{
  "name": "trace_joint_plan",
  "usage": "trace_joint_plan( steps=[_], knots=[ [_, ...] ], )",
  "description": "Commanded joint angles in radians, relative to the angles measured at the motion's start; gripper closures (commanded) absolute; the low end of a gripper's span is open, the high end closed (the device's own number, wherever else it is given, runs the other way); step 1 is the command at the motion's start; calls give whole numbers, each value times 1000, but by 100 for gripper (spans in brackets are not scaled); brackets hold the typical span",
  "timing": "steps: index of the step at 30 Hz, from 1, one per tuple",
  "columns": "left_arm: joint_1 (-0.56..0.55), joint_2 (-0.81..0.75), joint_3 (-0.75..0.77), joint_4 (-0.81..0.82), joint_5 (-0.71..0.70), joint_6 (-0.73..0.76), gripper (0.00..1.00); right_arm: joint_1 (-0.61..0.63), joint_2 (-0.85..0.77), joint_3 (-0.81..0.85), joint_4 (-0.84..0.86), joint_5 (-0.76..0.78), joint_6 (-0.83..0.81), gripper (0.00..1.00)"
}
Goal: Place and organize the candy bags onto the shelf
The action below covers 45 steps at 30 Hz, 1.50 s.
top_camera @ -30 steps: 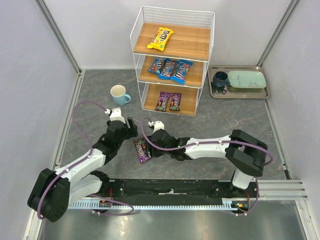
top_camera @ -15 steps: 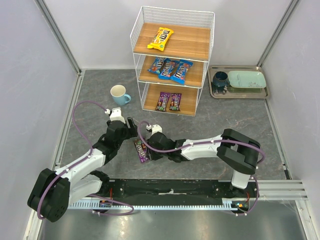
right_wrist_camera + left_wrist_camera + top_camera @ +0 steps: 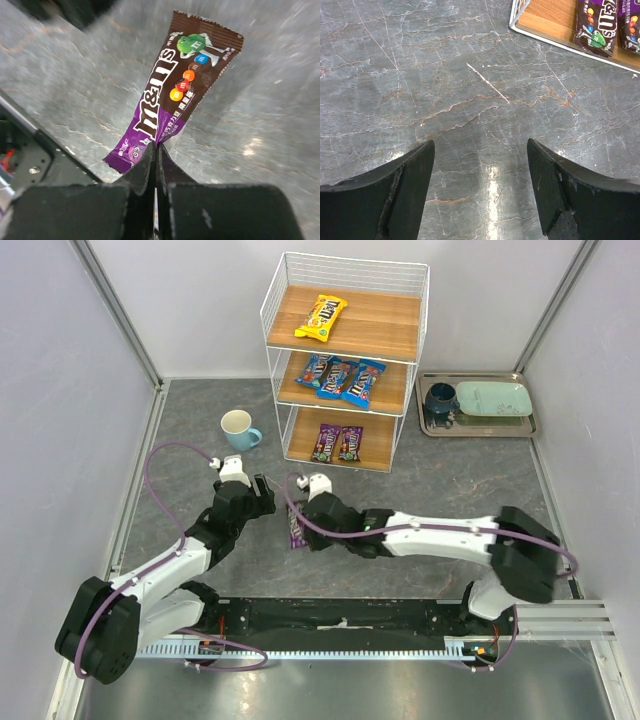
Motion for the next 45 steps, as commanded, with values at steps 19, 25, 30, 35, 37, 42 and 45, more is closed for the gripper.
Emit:
trace_joint_plan(
  steps=[19, 25, 30, 35, 37, 42, 45],
  knots=[
    [10, 9, 7, 44, -9, -24, 19, -384, -57, 1241, -550, 286, -524, 100],
    [11, 9, 7, 44, -9, -25, 19, -548, 138, 1455, -578, 97, -488, 100],
    [11, 12, 7, 44, -8, -24, 19, -608, 211, 1494, -579, 0, -483, 100],
    [13, 12, 9, 44, -5, -24, 19, -622, 209, 1466, -579, -10, -489, 100],
    [13, 12, 9, 44, -5, -25, 19, -629, 206, 1460, -579, -29, -485, 100],
    [13, 13, 9, 44, -5, -24, 19, -636, 188, 1429, -573, -50, -468, 100],
    [13, 12, 9, 44, -5, -24, 19, -637, 162, 1386, -549, -67, -455, 99]
  ],
)
